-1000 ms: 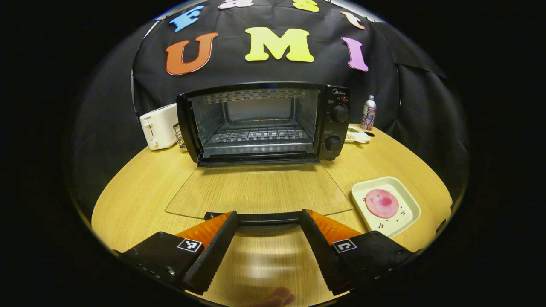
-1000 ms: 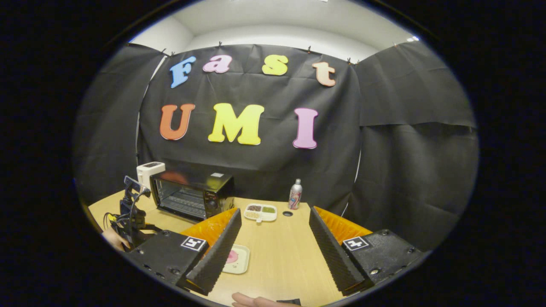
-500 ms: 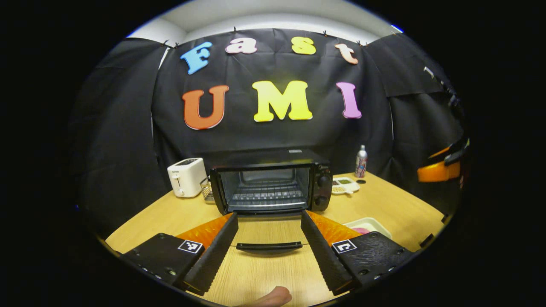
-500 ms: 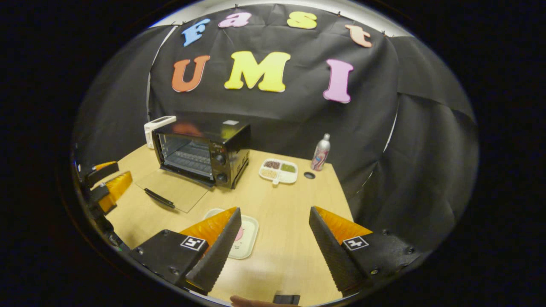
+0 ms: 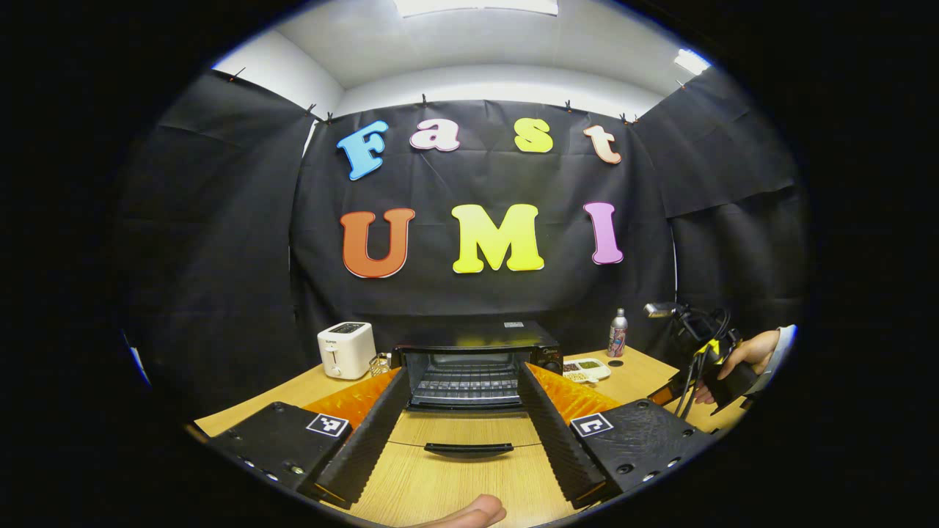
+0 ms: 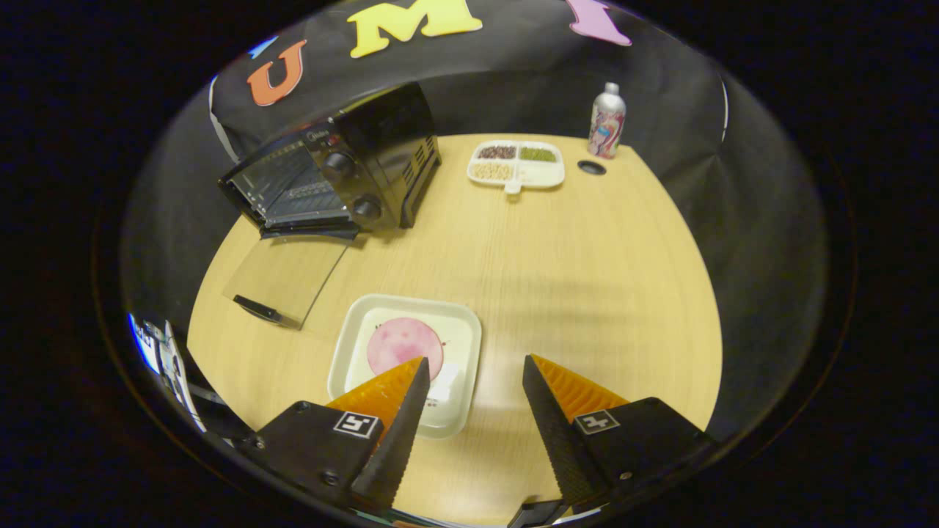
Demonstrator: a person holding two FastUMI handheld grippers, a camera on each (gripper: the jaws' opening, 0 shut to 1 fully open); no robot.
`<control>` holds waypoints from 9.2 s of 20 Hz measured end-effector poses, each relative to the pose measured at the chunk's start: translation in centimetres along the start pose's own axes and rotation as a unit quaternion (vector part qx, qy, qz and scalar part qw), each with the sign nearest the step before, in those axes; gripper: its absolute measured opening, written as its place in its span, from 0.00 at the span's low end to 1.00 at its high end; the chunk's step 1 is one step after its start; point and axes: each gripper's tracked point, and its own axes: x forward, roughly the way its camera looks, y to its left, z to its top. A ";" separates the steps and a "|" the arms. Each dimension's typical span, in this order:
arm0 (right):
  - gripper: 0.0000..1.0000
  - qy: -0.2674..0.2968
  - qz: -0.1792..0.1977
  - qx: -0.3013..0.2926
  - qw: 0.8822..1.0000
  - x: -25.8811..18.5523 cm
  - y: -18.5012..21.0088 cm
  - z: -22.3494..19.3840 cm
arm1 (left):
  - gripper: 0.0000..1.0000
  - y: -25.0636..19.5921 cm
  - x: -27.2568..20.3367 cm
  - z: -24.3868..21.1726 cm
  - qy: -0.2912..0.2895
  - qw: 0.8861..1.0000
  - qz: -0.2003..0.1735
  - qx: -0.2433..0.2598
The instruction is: Open the electric oven with the left hand, put the food in, and close the electric oven.
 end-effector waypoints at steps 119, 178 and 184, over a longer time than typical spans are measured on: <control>0.96 -0.542 -0.064 0.014 0.838 -21.8 16.6 14.6 | 0.95 8.0 -4.0 -9.4 0.138 0.990 -0.020 -0.015; 0.96 -0.546 -0.119 0.004 0.829 -30.2 4.4 4.5 | 0.95 -2.1 8.4 -22.0 0.286 0.957 -0.051 0.014; 0.96 -0.544 -0.128 0.011 0.829 -30.8 3.3 3.1 | 0.97 -1.9 10.0 -18.8 0.251 0.966 -0.052 0.018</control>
